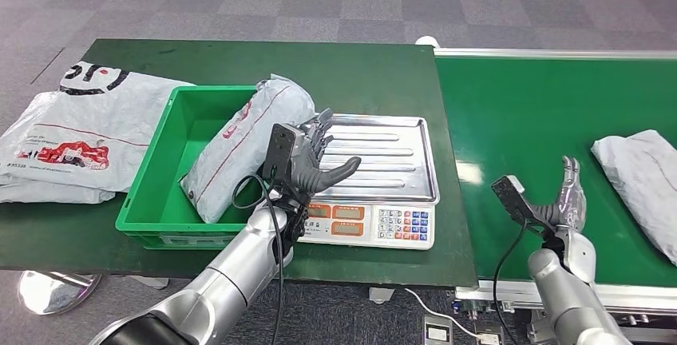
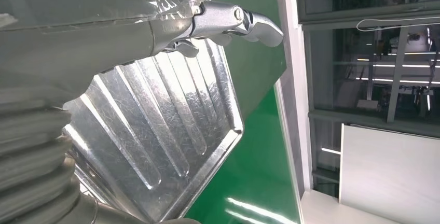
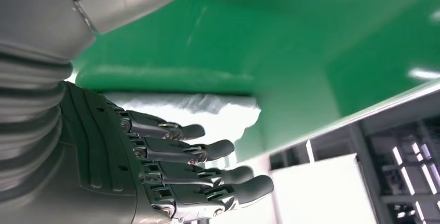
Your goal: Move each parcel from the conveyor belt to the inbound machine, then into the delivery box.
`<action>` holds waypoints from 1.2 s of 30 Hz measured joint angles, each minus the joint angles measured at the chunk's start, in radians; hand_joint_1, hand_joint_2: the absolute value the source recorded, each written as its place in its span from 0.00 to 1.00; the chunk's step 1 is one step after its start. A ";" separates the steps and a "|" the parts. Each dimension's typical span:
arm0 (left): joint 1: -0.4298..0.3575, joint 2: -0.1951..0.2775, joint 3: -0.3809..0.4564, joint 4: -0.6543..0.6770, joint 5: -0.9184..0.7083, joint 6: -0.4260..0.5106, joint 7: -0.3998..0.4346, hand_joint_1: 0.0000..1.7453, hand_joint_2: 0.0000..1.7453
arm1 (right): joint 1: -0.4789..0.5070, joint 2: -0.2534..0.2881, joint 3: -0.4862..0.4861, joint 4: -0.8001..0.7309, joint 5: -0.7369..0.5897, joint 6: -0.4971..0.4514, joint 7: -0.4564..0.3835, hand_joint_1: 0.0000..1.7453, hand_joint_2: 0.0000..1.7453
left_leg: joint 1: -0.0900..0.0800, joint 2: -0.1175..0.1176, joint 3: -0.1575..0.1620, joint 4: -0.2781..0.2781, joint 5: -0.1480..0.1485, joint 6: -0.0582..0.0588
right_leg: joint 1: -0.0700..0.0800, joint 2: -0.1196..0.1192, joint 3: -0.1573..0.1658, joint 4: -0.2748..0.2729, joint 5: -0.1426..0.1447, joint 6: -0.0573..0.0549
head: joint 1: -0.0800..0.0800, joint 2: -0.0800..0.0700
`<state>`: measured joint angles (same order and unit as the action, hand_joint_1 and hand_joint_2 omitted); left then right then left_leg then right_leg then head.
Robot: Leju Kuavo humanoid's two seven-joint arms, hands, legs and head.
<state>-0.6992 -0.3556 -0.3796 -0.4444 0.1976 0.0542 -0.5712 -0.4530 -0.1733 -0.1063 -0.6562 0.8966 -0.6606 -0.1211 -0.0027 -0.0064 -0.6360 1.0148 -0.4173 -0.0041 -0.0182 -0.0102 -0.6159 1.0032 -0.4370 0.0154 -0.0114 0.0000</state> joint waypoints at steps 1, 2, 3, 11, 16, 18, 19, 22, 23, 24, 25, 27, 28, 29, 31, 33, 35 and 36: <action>0.000 0.001 0.000 0.000 0.000 -0.001 -0.003 0.00 1.00 | 0.000 0.004 -0.002 -0.006 -0.077 0.042 -0.049 0.00 1.00 | 0.000 0.000 0.000 0.000 0.000 0.000 | 0.000 0.000 0.000 0.000 0.000 0.000 | 0.000 0.000; 0.000 0.002 0.000 0.000 -0.001 -0.004 -0.006 0.00 1.00 | 0.003 0.011 -0.004 -0.018 -0.183 0.107 -0.104 0.00 1.00 | 0.000 0.000 0.000 0.000 0.000 0.000 | 0.000 0.000 0.000 0.000 0.000 0.000 | 0.000 0.000; 0.000 0.004 0.000 0.000 -0.001 -0.009 -0.012 0.00 1.00 | 0.008 0.019 -0.005 -0.039 -0.310 0.194 -0.152 0.00 1.00 | 0.000 0.000 0.000 0.000 0.000 0.000 | 0.000 0.000 0.000 0.000 0.000 0.000 | 0.000 0.000; 0.006 0.038 0.000 0.001 0.003 -0.043 -0.061 0.00 1.00 | 0.113 0.047 0.101 -0.337 -1.231 0.701 -0.144 0.00 1.00 | 0.001 -0.001 0.000 0.000 0.000 0.000 | 0.001 -0.001 0.000 0.001 -0.001 -0.001 | 0.000 0.000; 0.011 0.052 0.000 0.000 0.002 -0.041 -0.067 0.00 1.00 | 0.123 0.047 0.200 -0.377 -1.364 0.804 -0.159 0.00 1.00 | 0.001 0.001 0.000 0.000 0.000 0.000 | 0.000 0.000 0.000 0.001 -0.001 0.000 | 0.000 0.000; 0.012 0.054 0.000 0.000 0.002 -0.039 -0.067 0.00 1.00 | 0.116 0.047 0.230 -0.377 -1.355 0.798 -0.171 0.00 1.00 | 0.001 0.000 0.000 0.000 0.000 0.000 | 0.000 -0.001 0.000 0.000 -0.001 0.000 | 0.000 0.000; 0.012 0.054 0.000 0.000 0.002 -0.037 -0.067 0.00 1.00 | 0.112 0.047 0.242 -0.377 -1.345 0.789 -0.177 0.00 1.00 | 0.001 0.000 0.000 0.000 0.000 0.000 | 0.000 -0.002 0.000 0.000 -0.001 0.000 | 0.000 0.000; 0.012 0.056 0.000 -0.002 0.002 -0.033 -0.066 0.00 1.00 | 0.102 0.047 0.269 -0.379 -1.321 0.764 -0.188 0.00 1.00 | 0.001 0.000 0.000 0.000 0.000 0.000 | 0.000 -0.002 0.000 0.001 -0.001 -0.001 | 0.000 0.000; 0.012 0.056 0.000 -0.002 0.002 -0.033 -0.066 0.00 1.00 | 0.100 0.046 0.276 -0.381 -1.309 0.754 -0.191 0.00 1.00 | 0.001 0.000 0.000 0.000 0.000 0.000 | 0.000 -0.001 0.000 0.001 -0.001 -0.001 | 0.000 0.000; 0.012 0.056 0.000 -0.003 0.002 -0.032 -0.065 0.00 1.00 | 0.100 0.046 0.282 -0.383 -1.289 0.735 -0.195 0.00 1.00 | 0.001 0.000 0.000 0.000 0.000 0.000 | 0.000 -0.001 0.000 0.001 -0.001 -0.001 | 0.000 0.000; 0.012 0.056 0.000 -0.003 0.002 -0.030 -0.064 0.00 1.00 | 0.099 0.046 0.288 -0.386 -1.262 0.710 -0.199 0.00 1.00 | 0.001 0.000 0.000 0.000 0.000 0.000 | 0.000 -0.002 0.000 0.001 -0.001 -0.001 | 0.000 0.000; 0.012 0.056 0.000 -0.004 0.002 -0.027 -0.061 0.00 1.00 | 0.099 0.046 0.299 -0.395 -1.210 0.664 -0.205 0.00 1.00 | 0.001 0.000 0.000 0.000 0.000 0.000 | 0.001 -0.001 0.000 0.001 -0.001 -0.001 | 0.000 0.000; 0.012 0.056 0.000 -0.005 0.002 -0.027 -0.060 0.00 1.00 | 0.099 0.046 0.304 -0.400 -1.195 0.652 -0.206 0.00 1.00 | 0.001 0.000 0.000 0.000 0.000 0.000 | 0.001 -0.001 0.000 0.001 -0.001 -0.001 | 0.000 0.000; 0.012 0.056 0.000 -0.005 0.002 -0.026 -0.059 0.00 1.00 | 0.099 0.045 0.308 -0.403 -1.187 0.646 -0.206 0.00 1.00 | 0.001 0.000 0.000 0.000 0.000 0.000 | 0.001 -0.001 0.000 0.001 -0.001 -0.001 | 0.000 0.000; 0.012 0.056 0.000 -0.007 0.002 -0.025 -0.058 0.00 1.00 | 0.099 0.045 0.316 -0.408 -1.180 0.640 -0.206 0.00 1.00 | 0.001 0.000 0.000 0.000 0.000 0.000 | 0.001 -0.001 0.000 0.000 -0.001 -0.001 | 0.000 0.000; 0.012 0.056 0.000 -0.007 0.002 -0.023 -0.056 0.00 1.00 | 0.099 0.045 0.321 -0.411 -1.158 0.622 -0.206 0.00 1.00 | 0.001 0.000 0.000 0.000 0.000 0.000 | 0.001 -0.001 0.000 0.000 -0.001 0.000 | 0.000 0.000; 0.012 0.055 0.000 -0.008 0.002 -0.018 -0.053 0.00 1.00 | 0.099 0.045 0.322 -0.415 -1.102 0.578 -0.201 0.00 1.00 | 0.001 0.000 0.000 0.000 0.000 0.000 | 0.001 -0.001 0.000 0.000 -0.001 0.000 | 0.000 0.000; 0.012 0.055 0.000 -0.008 0.001 -0.013 -0.050 0.00 1.00 | 0.099 0.045 0.323 -0.417 -1.063 0.546 -0.196 0.00 1.00 | 0.001 0.000 0.000 0.000 0.000 0.000 | 0.001 -0.001 0.000 0.000 -0.001 0.000 | 0.000 0.000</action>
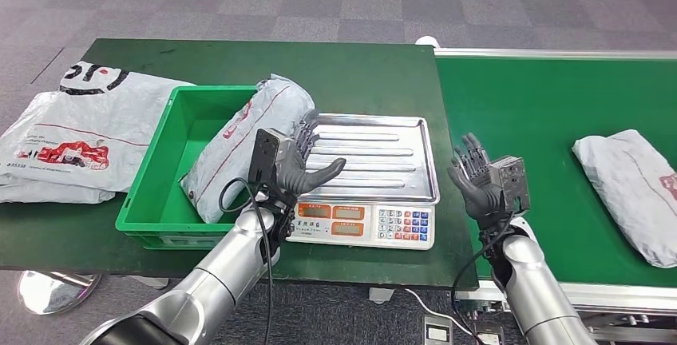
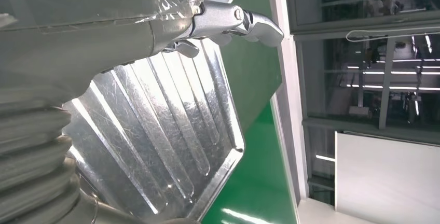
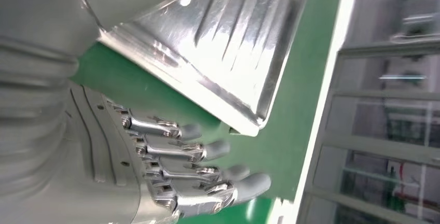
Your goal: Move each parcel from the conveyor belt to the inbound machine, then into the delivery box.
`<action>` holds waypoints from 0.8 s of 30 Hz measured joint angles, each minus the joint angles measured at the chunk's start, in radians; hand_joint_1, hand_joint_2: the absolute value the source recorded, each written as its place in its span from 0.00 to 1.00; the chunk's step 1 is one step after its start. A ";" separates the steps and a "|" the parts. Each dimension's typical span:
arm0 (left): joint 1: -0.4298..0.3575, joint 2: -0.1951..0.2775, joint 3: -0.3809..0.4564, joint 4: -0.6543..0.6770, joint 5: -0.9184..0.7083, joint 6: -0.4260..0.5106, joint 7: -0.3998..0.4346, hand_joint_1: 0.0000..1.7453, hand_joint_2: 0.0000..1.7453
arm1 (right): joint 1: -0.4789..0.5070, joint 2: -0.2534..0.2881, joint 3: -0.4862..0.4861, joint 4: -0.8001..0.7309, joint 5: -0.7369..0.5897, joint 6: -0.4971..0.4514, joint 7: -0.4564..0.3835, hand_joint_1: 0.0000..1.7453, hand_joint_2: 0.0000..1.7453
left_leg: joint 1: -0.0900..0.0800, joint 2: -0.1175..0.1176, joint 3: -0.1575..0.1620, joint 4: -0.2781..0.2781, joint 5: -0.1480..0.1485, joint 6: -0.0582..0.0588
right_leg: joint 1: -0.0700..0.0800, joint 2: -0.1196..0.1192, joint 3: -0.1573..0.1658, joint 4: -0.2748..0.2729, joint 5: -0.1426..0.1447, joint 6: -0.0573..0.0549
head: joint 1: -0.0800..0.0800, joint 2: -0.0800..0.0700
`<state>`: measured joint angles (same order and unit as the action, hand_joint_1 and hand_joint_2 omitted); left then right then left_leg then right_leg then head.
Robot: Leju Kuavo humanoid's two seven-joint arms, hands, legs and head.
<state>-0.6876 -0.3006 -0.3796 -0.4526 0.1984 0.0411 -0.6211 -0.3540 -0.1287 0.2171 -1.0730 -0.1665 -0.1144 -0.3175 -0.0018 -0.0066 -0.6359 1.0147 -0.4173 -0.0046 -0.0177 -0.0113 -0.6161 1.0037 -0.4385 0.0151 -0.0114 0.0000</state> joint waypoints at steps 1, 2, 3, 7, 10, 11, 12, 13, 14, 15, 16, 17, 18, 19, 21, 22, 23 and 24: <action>0.000 -0.001 0.000 0.000 -0.001 0.007 0.003 0.00 1.00 | 0.000 -0.001 0.002 -0.001 0.046 -0.039 0.005 0.00 1.00 | 0.000 0.000 0.000 0.000 0.000 0.000 | 0.000 0.000 0.000 0.000 0.000 0.000 | 0.000 0.000; 0.000 -0.002 0.000 0.000 -0.002 0.015 0.007 0.00 1.00 | 0.000 -0.002 0.005 -0.002 0.096 -0.084 0.012 0.00 1.00 | 0.000 0.000 0.000 0.000 0.000 0.000 | 0.000 0.000 0.000 0.000 0.000 0.000 | 0.000 0.000; 0.000 -0.003 0.000 -0.001 -0.004 0.023 0.011 0.00 1.00 | 0.000 -0.003 0.008 -0.002 0.156 -0.137 0.022 0.00 1.00 | 0.000 0.000 0.000 0.000 0.000 0.000 | 0.000 0.000 0.000 0.000 0.000 0.000 | 0.000 0.000; 0.000 -0.013 -0.001 -0.001 -0.014 0.050 0.020 0.00 1.00 | 0.000 -0.011 0.013 0.016 0.496 -0.405 0.114 0.00 1.00 | 0.000 0.000 0.000 0.000 0.000 0.000 | 0.000 0.000 0.000 0.000 0.000 0.000 | 0.000 0.000; 0.000 -0.023 -0.002 -0.002 -0.027 0.063 0.023 0.00 1.00 | 0.002 -0.020 0.001 0.048 0.771 -0.543 0.201 0.00 1.00 | 0.000 0.000 0.000 0.000 0.000 0.000 | 0.000 0.000 0.000 0.000 0.000 0.000 | 0.000 0.000; 0.000 -0.026 -0.003 -0.002 -0.031 0.064 0.024 0.00 1.00 | 0.005 -0.022 -0.015 0.058 0.861 -0.562 0.225 0.00 1.00 | 0.000 0.000 0.000 0.000 0.000 0.000 | 0.000 0.000 0.000 0.000 0.000 0.000 | 0.000 0.000; 0.000 -0.029 -0.003 -0.002 -0.036 0.065 0.025 0.00 1.00 | 0.010 -0.023 -0.038 0.067 0.949 -0.574 0.245 0.00 1.00 | 0.000 0.000 0.000 0.000 0.000 0.000 | 0.000 0.000 0.000 0.000 0.000 0.000 | 0.000 0.000; 0.000 -0.032 -0.003 -0.002 -0.039 0.065 0.026 0.00 1.00 | 0.014 -0.024 -0.063 0.076 1.015 -0.578 0.256 0.00 1.00 | 0.000 0.000 0.000 0.000 -0.001 0.001 | 0.000 0.000 0.000 0.000 0.000 0.000 | 0.000 0.000; 0.000 -0.035 -0.003 -0.003 -0.041 0.065 0.027 0.00 1.00 | 0.017 -0.024 -0.090 0.084 1.056 -0.579 0.261 0.00 1.00 | 0.000 0.000 0.000 0.000 -0.001 0.001 | 0.000 0.000 0.000 0.000 0.000 0.000 | 0.000 0.000; 0.000 -0.037 -0.003 -0.003 -0.041 0.065 0.028 0.00 1.00 | 0.020 -0.024 -0.113 0.092 1.076 -0.580 0.263 0.00 1.00 | 0.000 0.000 0.000 0.000 -0.001 0.001 | 0.000 0.000 0.000 0.000 0.000 0.000 | 0.000 0.000; 0.000 -0.039 -0.003 -0.003 -0.041 0.065 0.028 0.00 1.00 | 0.022 -0.024 -0.133 0.098 1.083 -0.581 0.263 0.00 1.00 | 0.000 0.000 0.000 0.000 -0.001 0.001 | 0.000 0.000 0.000 0.000 0.000 0.000 | 0.000 0.000; 0.000 -0.040 -0.003 -0.003 -0.041 0.065 0.028 0.00 1.00 | 0.024 -0.024 -0.150 0.104 1.087 -0.582 0.264 0.00 1.00 | 0.000 0.000 0.000 0.000 -0.001 0.001 | 0.000 0.000 0.000 0.000 0.000 0.000 | 0.000 0.000; 0.000 -0.041 -0.003 -0.003 -0.041 0.065 0.028 0.00 1.00 | 0.025 -0.024 -0.164 0.108 1.091 -0.582 0.264 0.00 1.00 | 0.000 0.001 0.000 0.000 -0.001 0.001 | 0.000 0.001 0.000 0.000 0.000 0.000 | 0.000 0.000; 0.000 -0.043 -0.003 -0.003 -0.042 0.065 0.028 0.00 1.00 | 0.026 -0.024 -0.176 0.113 1.095 -0.582 0.264 0.00 1.00 | 0.000 0.001 0.000 0.000 -0.001 0.001 | 0.000 0.001 0.000 0.000 0.000 0.000 | 0.000 0.000; 0.000 -0.046 -0.003 -0.003 -0.042 0.065 0.028 0.00 1.00 | 0.027 -0.024 -0.193 0.119 1.124 -0.583 0.281 0.00 1.00 | 0.000 0.001 0.000 0.000 -0.001 0.001 | 0.000 0.001 0.000 0.000 0.000 0.000 | 0.000 0.000; 0.000 -0.047 -0.003 -0.003 -0.043 0.065 0.028 0.00 1.00 | 0.027 -0.024 -0.202 0.122 1.157 -0.583 0.301 0.00 1.00 | 0.000 0.001 0.000 0.000 -0.001 0.001 | 0.000 0.001 0.000 0.000 0.000 0.000 | 0.000 0.000; 0.000 -0.047 -0.003 -0.003 -0.044 0.065 0.029 0.00 1.00 | 0.028 -0.024 -0.213 0.125 1.201 -0.583 0.324 0.00 1.00 | 0.000 0.001 0.000 0.000 -0.001 0.001 | 0.000 0.001 0.000 0.000 0.000 0.000 | 0.000 0.000; 0.000 -0.048 -0.003 -0.003 -0.046 0.065 0.029 0.00 1.00 | 0.030 -0.024 -0.228 0.128 1.249 -0.583 0.347 0.00 1.00 | 0.000 0.001 0.000 0.000 -0.001 0.001 | 0.000 0.001 0.000 0.000 0.000 0.000 | 0.000 0.000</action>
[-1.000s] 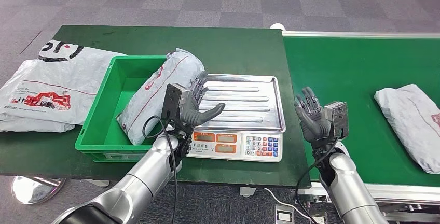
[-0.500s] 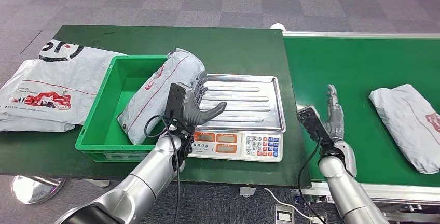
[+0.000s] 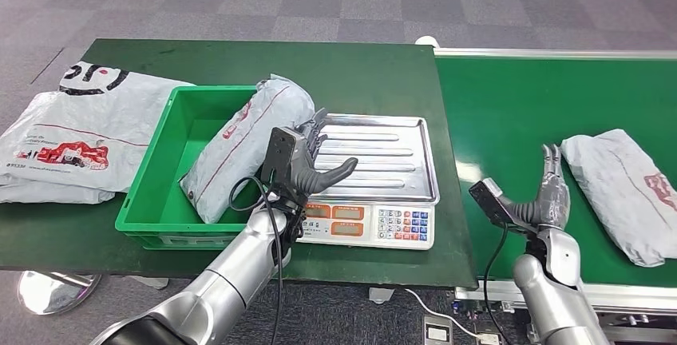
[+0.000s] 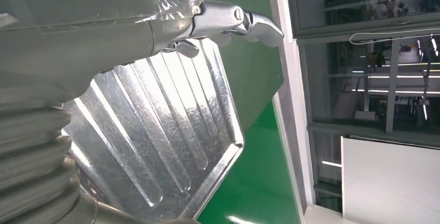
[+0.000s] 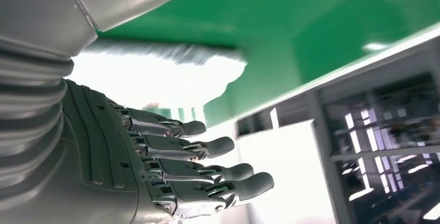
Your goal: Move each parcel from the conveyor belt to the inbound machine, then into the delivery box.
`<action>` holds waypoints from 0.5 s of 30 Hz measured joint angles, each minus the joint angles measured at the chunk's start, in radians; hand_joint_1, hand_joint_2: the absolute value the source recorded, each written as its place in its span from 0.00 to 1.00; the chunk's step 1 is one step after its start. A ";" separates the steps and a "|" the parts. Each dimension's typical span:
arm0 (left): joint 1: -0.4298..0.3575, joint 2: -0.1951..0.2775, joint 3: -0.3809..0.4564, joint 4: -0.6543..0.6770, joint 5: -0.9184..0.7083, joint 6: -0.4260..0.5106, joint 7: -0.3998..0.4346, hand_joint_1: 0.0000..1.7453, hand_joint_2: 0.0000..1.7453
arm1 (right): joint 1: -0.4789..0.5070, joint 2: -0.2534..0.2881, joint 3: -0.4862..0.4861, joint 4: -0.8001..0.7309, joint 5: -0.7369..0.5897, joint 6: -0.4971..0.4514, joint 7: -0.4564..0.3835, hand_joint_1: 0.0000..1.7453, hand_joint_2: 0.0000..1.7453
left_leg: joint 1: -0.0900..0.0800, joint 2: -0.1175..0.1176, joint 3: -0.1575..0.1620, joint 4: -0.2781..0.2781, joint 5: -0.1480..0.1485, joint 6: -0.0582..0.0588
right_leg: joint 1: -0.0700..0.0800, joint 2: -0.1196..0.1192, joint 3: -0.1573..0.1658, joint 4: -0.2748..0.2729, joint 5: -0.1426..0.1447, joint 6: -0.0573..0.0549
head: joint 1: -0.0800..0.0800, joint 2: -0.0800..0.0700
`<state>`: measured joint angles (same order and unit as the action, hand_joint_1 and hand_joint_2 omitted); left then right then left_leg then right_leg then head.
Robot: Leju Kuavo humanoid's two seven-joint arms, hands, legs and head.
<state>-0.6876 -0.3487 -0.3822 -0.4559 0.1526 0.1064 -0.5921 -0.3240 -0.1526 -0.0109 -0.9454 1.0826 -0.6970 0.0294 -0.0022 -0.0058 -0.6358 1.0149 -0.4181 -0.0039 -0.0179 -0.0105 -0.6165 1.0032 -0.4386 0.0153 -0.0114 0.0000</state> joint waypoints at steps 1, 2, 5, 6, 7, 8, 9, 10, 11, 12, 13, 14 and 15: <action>0.000 -0.001 0.000 0.000 -0.002 0.000 0.000 0.00 1.00 | 0.002 0.000 -0.019 0.004 0.048 0.000 0.020 0.00 1.00 | 0.000 0.000 0.000 0.000 0.000 0.000 | 0.000 0.000 0.000 0.000 0.000 0.000 | 0.000 0.000; 0.000 -0.001 0.000 0.000 -0.005 0.000 0.001 0.00 1.00 | 0.003 0.000 -0.039 0.009 0.091 0.000 0.038 0.00 1.00 | 0.000 0.000 0.000 0.000 0.000 0.000 | 0.000 0.000 0.000 0.000 0.000 0.000 | 0.000 0.000; 0.000 -0.002 0.000 0.000 -0.009 0.000 0.001 0.00 1.00 | 0.005 -0.002 -0.102 0.040 0.202 0.000 0.101 0.00 1.00 | 0.000 0.000 0.000 0.000 0.000 0.000 | 0.000 0.000 0.000 0.000 0.000 0.000 | 0.000 0.000; 0.000 -0.001 0.000 0.000 -0.009 0.001 0.001 0.00 1.00 | 0.003 -0.006 -0.120 0.058 0.231 0.000 0.126 0.00 1.00 | 0.000 0.000 0.000 0.000 0.000 0.000 | 0.000 0.000 0.000 0.000 0.000 0.000 | 0.000 0.000; 0.000 -0.001 0.000 -0.001 -0.010 0.002 0.001 0.00 1.00 | 0.000 -0.011 -0.135 0.080 0.255 0.000 0.150 0.00 1.00 | 0.000 0.000 0.000 0.000 0.000 0.000 | 0.000 0.000 0.000 0.000 0.000 0.000 | 0.000 0.000; 0.000 -0.001 0.000 -0.001 -0.010 0.003 0.001 0.00 1.00 | -0.005 -0.018 -0.147 0.104 0.273 0.000 0.172 0.00 1.00 | -0.001 0.000 0.000 0.000 0.000 0.001 | -0.001 0.000 0.000 0.000 0.000 0.000 | 0.000 0.000; 0.000 -0.001 0.000 -0.001 -0.010 0.004 0.001 0.00 1.00 | -0.011 -0.025 -0.156 0.127 0.287 0.000 0.191 0.00 1.00 | -0.001 0.000 0.000 0.000 0.000 0.001 | -0.001 0.000 0.000 0.000 0.000 0.000 | 0.000 0.000; 0.000 -0.001 0.000 -0.002 -0.011 0.006 0.001 0.00 1.00 | -0.019 -0.032 -0.163 0.152 0.298 0.000 0.207 0.00 1.00 | -0.001 0.000 0.000 0.000 0.000 0.001 | -0.001 0.000 0.000 0.000 0.000 0.000 | 0.000 0.000; 0.000 -0.001 0.000 -0.002 -0.011 0.009 0.001 0.00 1.00 | -0.029 -0.040 -0.168 0.180 0.305 0.000 0.222 0.00 1.00 | -0.001 0.000 0.000 0.000 0.000 0.001 | -0.001 0.000 0.000 0.000 0.000 0.000 | 0.000 0.000; 0.000 -0.001 0.000 -0.002 -0.012 0.012 0.001 0.00 1.00 | -0.042 -0.049 -0.171 0.211 0.311 0.001 0.235 0.00 1.00 | -0.001 0.000 0.000 0.000 0.000 0.001 | -0.001 0.000 0.000 0.000 0.000 0.000 | 0.000 0.000; 0.000 -0.001 0.000 -0.002 -0.012 0.016 0.001 0.00 1.00 | -0.057 -0.058 -0.173 0.248 0.315 0.004 0.248 0.00 1.00 | -0.001 0.000 0.000 0.000 0.000 0.001 | -0.001 0.000 0.000 0.000 0.000 0.000 | 0.000 0.000; 0.000 -0.001 0.000 -0.002 -0.012 0.019 0.001 0.00 1.00 | -0.072 -0.066 -0.174 0.284 0.319 0.010 0.260 0.00 1.00 | -0.001 0.000 0.000 0.000 0.000 0.001 | -0.001 0.000 0.000 0.000 0.000 0.000 | 0.000 0.000; 0.000 -0.001 0.000 -0.002 -0.011 0.023 0.001 0.00 1.00 | -0.087 -0.073 -0.174 0.316 0.324 0.018 0.273 0.00 1.00 | -0.001 0.000 0.000 0.000 0.000 0.001 | -0.001 0.000 0.000 0.000 0.000 0.000 | 0.000 0.000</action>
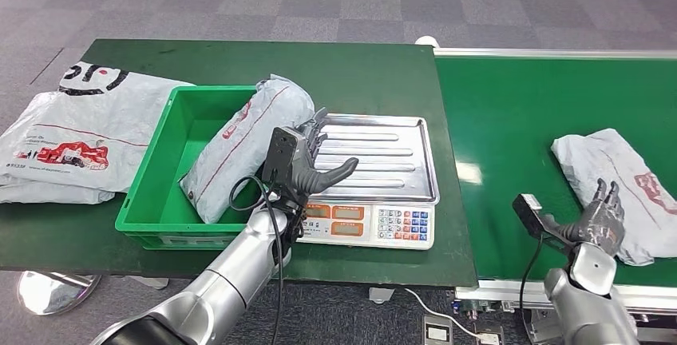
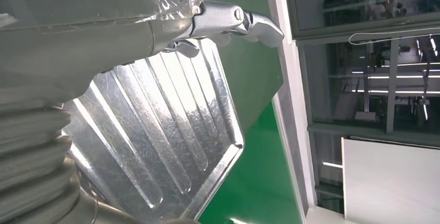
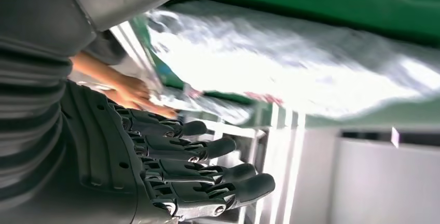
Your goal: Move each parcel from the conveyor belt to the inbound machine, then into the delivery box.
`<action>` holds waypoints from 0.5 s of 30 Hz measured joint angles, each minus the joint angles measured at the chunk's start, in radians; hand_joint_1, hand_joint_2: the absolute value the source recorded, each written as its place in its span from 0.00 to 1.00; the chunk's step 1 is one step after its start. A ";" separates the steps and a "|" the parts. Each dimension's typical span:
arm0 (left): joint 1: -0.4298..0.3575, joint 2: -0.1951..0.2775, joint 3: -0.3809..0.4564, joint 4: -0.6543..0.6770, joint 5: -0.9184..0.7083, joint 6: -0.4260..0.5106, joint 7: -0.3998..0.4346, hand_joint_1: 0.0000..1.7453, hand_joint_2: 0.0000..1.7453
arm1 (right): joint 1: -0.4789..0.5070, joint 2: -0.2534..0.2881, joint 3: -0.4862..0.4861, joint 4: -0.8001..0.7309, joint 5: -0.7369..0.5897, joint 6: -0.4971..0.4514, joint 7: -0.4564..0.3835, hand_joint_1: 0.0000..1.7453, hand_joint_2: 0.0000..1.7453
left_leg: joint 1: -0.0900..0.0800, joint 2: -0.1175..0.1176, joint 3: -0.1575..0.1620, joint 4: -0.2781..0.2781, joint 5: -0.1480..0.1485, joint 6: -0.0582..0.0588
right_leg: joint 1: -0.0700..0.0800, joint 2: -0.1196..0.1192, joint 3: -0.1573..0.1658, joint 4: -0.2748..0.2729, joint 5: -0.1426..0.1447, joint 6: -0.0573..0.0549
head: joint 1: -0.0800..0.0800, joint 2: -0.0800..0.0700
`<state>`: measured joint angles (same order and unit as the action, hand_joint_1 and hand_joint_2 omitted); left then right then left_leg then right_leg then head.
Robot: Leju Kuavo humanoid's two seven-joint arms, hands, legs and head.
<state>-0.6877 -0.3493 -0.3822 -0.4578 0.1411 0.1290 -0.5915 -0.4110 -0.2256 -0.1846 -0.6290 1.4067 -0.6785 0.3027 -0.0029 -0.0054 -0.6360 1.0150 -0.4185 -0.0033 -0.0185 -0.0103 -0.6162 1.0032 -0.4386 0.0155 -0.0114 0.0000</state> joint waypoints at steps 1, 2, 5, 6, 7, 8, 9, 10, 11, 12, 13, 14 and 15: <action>0.000 0.001 0.000 0.000 0.000 0.003 0.000 0.00 1.00 | -0.015 -0.006 0.000 0.030 0.005 0.011 0.013 0.00 1.00 | 0.000 0.000 0.000 0.000 0.000 0.000 | 0.000 0.000 0.000 0.000 0.000 0.000 | 0.000 0.000; 0.000 0.001 0.000 0.000 0.000 0.005 -0.001 0.00 1.00 | -0.027 -0.010 0.000 0.055 0.011 0.021 0.024 0.00 1.00 | 0.000 0.000 0.000 0.000 0.000 0.000 | 0.000 0.000 0.000 0.000 0.000 0.000 | 0.000 0.000; 0.000 0.003 0.000 0.000 0.001 0.008 -0.001 0.00 1.00 | -0.056 -0.017 0.000 0.109 0.020 0.039 0.044 0.00 1.00 | 0.000 0.000 0.000 0.000 0.000 0.000 | 0.000 0.000 0.000 0.000 0.000 0.000 | 0.000 0.000; 0.000 0.004 0.000 0.000 0.001 0.009 -0.001 0.00 1.00 | -0.062 -0.018 0.000 0.121 0.024 0.043 0.050 0.00 1.00 | 0.000 0.000 0.000 0.000 0.000 0.000 | 0.000 0.000 0.000 0.000 0.000 0.000 | 0.000 0.000; 0.000 0.004 0.000 0.000 0.001 0.011 -0.001 0.00 1.00 | -0.069 -0.019 0.000 0.132 0.029 0.050 0.059 0.00 1.00 | 0.000 0.000 0.000 0.000 0.000 0.000 | 0.000 0.000 0.000 0.000 0.000 0.000 | 0.000 0.000; 0.000 0.005 0.000 -0.001 0.001 0.014 -0.001 0.00 1.00 | -0.075 -0.019 0.000 0.143 0.038 0.060 0.073 0.00 1.00 | 0.000 0.000 0.000 0.000 0.000 0.000 | 0.000 0.000 0.000 0.000 0.000 0.000 | 0.000 0.000; 0.000 0.005 0.000 -0.001 0.001 0.018 -0.001 0.00 1.00 | -0.082 -0.019 0.000 0.154 0.049 0.076 0.090 0.00 1.00 | 0.000 0.000 0.000 0.000 0.000 0.000 | 0.000 0.000 0.000 0.000 0.000 0.000 | 0.000 0.000; 0.000 0.006 0.000 -0.001 0.001 0.022 -0.001 0.00 1.00 | -0.089 -0.019 0.000 0.164 0.061 0.096 0.109 0.00 1.00 | 0.000 0.000 0.000 0.000 0.000 0.000 | 0.000 0.000 0.000 0.000 0.000 0.000 | 0.000 0.000; 0.000 0.006 0.000 -0.002 0.001 0.026 -0.001 0.00 1.00 | -0.097 -0.019 0.000 0.173 0.073 0.119 0.127 0.00 1.00 | 0.000 0.000 0.000 0.000 0.000 0.000 | 0.000 0.000 0.000 0.000 0.000 0.000 | 0.000 0.000; 0.000 0.007 0.000 -0.003 0.001 0.029 -0.001 0.00 1.00 | -0.105 -0.019 0.000 0.182 0.084 0.144 0.144 0.00 1.00 | 0.000 0.000 0.000 0.000 0.000 0.000 | 0.000 0.000 0.000 0.000 0.000 0.000 | 0.000 0.000; 0.000 0.008 0.000 -0.003 0.001 0.032 -0.001 0.00 1.00 | -0.114 -0.018 0.000 0.190 0.095 0.169 0.159 0.00 1.00 | 0.000 0.000 0.000 0.000 0.000 0.000 | 0.000 0.000 0.000 0.000 0.000 0.000 | 0.000 0.000; 0.000 0.009 0.000 -0.003 0.001 0.034 -0.001 0.00 1.00 | -0.123 -0.018 0.000 0.198 0.103 0.192 0.171 0.00 1.00 | 0.000 0.000 0.000 0.000 0.000 0.000 | 0.000 0.000 0.000 0.000 0.000 0.000 | 0.000 0.000; 0.000 0.011 0.000 -0.003 0.001 0.036 -0.001 0.00 1.00 | -0.132 -0.017 0.000 0.205 0.110 0.214 0.181 0.00 1.00 | 0.000 0.000 0.000 0.000 0.000 0.000 | 0.000 0.000 0.000 0.000 0.000 0.000 | 0.000 0.000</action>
<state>-0.6877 -0.3382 -0.3822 -0.4610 0.1420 0.1653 -0.5928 -0.5426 -0.2424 -0.1843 -0.4241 1.5169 -0.4646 0.4841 -0.0028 -0.0059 -0.6363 1.0148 -0.4184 -0.0034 -0.0184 -0.0106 -0.6160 1.0036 -0.4386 0.0155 -0.0114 0.0000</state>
